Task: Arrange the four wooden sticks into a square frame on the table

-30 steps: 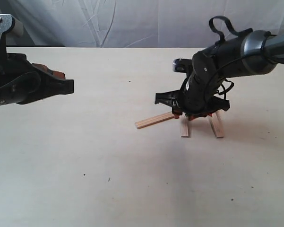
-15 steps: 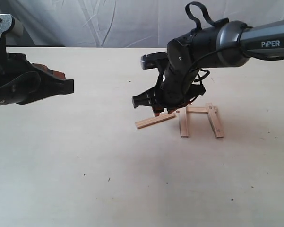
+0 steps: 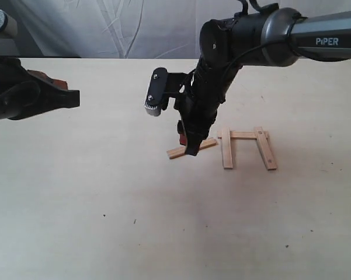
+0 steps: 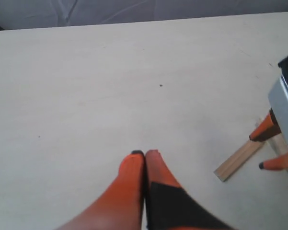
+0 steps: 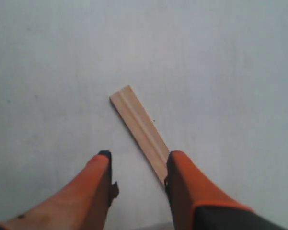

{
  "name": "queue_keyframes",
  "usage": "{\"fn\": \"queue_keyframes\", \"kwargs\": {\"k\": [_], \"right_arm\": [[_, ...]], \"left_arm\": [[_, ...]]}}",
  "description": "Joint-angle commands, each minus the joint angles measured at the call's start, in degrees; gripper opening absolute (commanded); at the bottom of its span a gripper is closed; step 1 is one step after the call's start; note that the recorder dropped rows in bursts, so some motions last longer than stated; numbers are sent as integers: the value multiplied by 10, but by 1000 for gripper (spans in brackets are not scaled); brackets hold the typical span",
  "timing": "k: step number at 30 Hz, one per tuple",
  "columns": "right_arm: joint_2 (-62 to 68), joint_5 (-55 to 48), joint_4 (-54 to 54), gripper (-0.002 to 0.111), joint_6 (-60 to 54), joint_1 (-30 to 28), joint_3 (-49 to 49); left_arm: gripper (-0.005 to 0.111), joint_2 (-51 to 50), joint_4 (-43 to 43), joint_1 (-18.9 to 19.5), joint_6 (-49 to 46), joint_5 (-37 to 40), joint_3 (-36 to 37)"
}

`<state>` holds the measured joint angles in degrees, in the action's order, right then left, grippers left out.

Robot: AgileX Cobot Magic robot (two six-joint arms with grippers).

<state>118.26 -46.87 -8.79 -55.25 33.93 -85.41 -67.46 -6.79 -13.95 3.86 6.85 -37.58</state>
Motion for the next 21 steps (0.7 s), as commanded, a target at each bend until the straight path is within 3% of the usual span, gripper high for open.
{"fn": "queue_keyframes", "kwargs": {"k": [1, 9, 14, 21], "right_arm": [[24, 3, -1, 38, -77, -2, -3], [59, 14, 6, 39, -81, -3, -6], [61, 21, 52, 55, -81, -4, -6], [68, 46, 55, 54, -82, -8, -7]], "left_arm": [[0, -2, -29, 24, 2, -1, -5], [0, -2, -46, 24, 2, -5, -5], [0, -2, -53, 24, 2, -5, -5], [0, -2, -53, 24, 2, -7, -5]]}}
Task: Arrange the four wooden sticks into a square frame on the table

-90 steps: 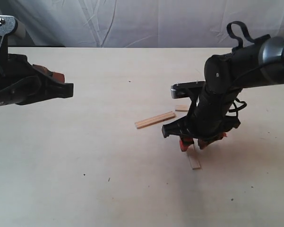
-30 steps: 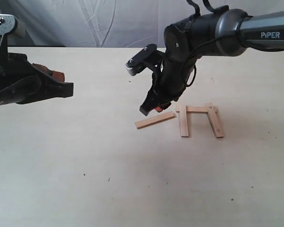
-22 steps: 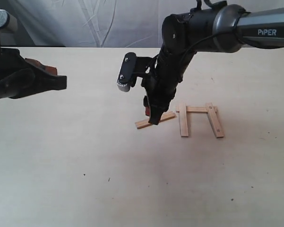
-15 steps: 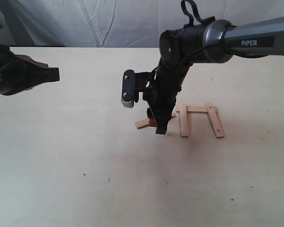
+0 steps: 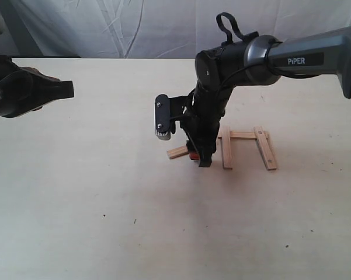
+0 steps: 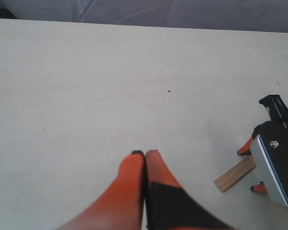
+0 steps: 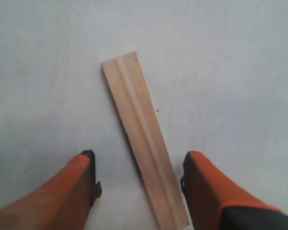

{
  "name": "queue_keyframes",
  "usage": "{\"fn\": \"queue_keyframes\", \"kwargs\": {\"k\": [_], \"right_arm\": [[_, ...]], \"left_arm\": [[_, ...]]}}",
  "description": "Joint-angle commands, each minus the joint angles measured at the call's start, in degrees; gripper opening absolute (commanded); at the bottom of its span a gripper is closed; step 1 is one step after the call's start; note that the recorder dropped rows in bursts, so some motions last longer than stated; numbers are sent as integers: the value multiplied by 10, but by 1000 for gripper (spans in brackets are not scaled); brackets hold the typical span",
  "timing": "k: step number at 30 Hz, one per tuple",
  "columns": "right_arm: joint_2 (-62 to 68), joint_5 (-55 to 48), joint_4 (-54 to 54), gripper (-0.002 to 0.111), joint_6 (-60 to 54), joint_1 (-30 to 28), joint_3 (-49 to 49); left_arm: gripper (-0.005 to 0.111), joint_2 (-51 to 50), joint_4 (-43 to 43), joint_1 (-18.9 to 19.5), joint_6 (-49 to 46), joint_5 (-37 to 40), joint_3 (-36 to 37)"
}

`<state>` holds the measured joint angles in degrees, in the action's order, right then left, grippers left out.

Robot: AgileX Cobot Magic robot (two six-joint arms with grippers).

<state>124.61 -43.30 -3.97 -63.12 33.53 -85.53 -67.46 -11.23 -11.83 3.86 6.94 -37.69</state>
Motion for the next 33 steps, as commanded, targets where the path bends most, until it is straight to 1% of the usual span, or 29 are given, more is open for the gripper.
{"fn": "queue_keyframes", "kwargs": {"k": [1, 5, 8, 10, 12, 15, 16, 17, 23, 25, 27, 30, 33], "right_arm": [[9, 10, 7, 54, -3, -4, -5], [32, 9, 7, 54, -3, -9, -8], [53, -25, 4, 54, -3, -10, -22], [63, -57, -16, 49, -2, -10, -32], [71, -99, -56, 36, -2, -10, -39], [82, -138, -71, 10, -2, -10, -39], [83, -151, -71, 3, -1, -10, -39], [87, -160, -73, -1, 6, -10, -39], [77, -167, -141, 6, 27, -9, -39], [64, -160, -167, 6, 27, -9, -41], [42, -176, -186, 6, 27, -9, -56], [-3, -213, -185, 6, 34, -9, -86], [-49, -223, -146, 6, 67, -17, -88]], "left_arm": [[0, -2, -9, 3, 2, -8, -4], [0, -2, -9, 3, 2, -8, -4], [0, -2, -9, 3, 2, -10, -4], [0, -2, -10, 3, 2, -10, -4], [0, -2, -10, 3, 2, -10, -4], [0, -2, -18, 3, 2, -11, -4], [0, -2, -21, 3, 2, -11, -4], [0, -2, -24, 3, 2, -11, -4], [0, -2, -24, 3, 2, -11, -4], [0, -2, -24, 3, 2, -11, -4], [0, -2, -27, 3, 2, -11, -4], [0, -2, -32, 3, 2, -10, -4], [0, -2, -32, 3, 2, -10, -4]]}}
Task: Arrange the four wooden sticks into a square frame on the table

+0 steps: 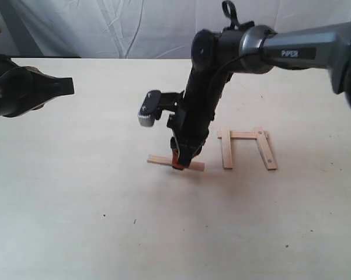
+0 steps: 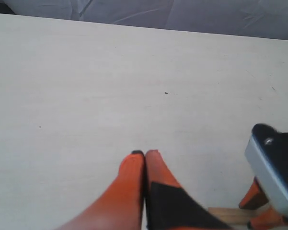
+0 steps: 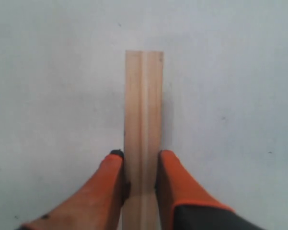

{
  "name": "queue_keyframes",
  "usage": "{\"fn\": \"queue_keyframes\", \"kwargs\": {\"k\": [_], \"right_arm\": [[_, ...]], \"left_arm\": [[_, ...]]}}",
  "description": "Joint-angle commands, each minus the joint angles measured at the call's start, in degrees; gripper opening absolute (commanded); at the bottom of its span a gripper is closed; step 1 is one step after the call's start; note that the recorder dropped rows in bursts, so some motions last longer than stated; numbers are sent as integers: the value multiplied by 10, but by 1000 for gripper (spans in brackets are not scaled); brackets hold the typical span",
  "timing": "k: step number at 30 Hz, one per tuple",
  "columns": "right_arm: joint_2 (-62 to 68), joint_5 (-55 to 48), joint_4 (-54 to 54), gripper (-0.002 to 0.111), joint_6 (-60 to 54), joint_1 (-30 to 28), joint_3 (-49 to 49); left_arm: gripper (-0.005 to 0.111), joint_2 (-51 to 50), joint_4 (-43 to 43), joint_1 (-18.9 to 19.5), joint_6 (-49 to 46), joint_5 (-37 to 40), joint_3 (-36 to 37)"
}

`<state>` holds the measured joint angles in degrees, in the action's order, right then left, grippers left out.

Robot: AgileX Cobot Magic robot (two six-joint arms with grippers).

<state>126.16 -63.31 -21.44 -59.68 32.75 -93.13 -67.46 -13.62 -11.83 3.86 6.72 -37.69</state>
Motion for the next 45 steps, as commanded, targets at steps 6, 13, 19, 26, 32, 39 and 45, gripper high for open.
{"fn": "queue_keyframes", "kwargs": {"k": [6, 13, 19, 26, 32, 39, 45], "right_arm": [[-123, -11, 124, 6, 65, -29, 86], [-162, 142, 198, 5, 60, -70, 223], [-154, 187, 214, 5, 51, -76, 232], [-126, 182, 232, 5, 51, -87, 232], [-117, 207, 250, 5, 51, -94, 232], [-117, 209, 258, 16, 54, -94, 232], [-143, 197, 263, -1, 53, -94, 232]], "left_arm": [[0, -2, -8, 3, 2, -7, -4], [0, -2, -8, 3, 2, -7, -4], [0, -2, -8, 3, 2, -7, -4], [0, -2, -8, 3, 2, -7, -4], [0, -2, -8, 3, 2, -8, -4], [0, -2, -8, 3, 1, -10, -4], [0, -2, -8, 3, 1, -11, -4]]}}
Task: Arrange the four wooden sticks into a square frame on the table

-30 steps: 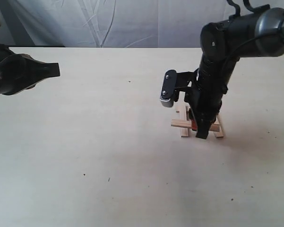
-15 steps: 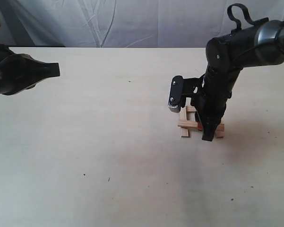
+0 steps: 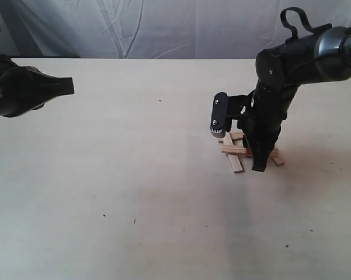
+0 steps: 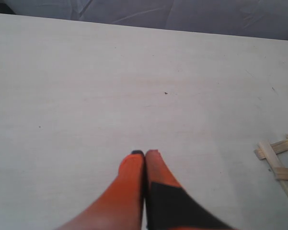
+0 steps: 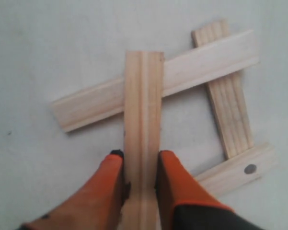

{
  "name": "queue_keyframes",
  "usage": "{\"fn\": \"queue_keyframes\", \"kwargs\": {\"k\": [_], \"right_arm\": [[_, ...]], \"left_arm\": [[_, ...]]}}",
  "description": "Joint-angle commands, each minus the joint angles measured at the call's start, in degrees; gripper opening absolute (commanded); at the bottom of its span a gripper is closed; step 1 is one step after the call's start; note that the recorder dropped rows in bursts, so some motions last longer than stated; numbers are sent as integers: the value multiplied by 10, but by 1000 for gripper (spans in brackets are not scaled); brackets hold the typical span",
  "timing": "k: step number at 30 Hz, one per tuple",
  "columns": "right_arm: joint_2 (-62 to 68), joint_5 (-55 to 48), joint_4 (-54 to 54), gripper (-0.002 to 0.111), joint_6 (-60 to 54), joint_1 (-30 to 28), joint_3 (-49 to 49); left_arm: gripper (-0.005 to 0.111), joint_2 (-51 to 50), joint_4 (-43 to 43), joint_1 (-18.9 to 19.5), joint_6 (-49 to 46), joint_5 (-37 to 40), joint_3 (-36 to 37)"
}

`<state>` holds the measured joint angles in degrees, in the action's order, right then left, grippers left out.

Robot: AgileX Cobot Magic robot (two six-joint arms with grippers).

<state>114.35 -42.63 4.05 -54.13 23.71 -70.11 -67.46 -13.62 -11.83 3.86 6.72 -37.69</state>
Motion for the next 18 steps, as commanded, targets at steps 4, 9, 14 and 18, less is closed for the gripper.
{"fn": "queue_keyframes", "kwargs": {"k": [4, 9, 14, 18], "right_arm": [[-70, -25, 16, -1, 7, -3, 2], [-87, -36, 34, -1, 217, -11, 2], [-87, -53, 33, -1, 549, -43, 2], [-87, -83, 15, -1, 811, -54, 2]], "left_arm": [[0, -2, -8, 3, 1, -11, -4], [0, -2, -8, 3, 1, -11, -4], [0, -2, -8, 3, 1, -11, -4], [0, -2, -15, 3, 1, -11, -4]]}}
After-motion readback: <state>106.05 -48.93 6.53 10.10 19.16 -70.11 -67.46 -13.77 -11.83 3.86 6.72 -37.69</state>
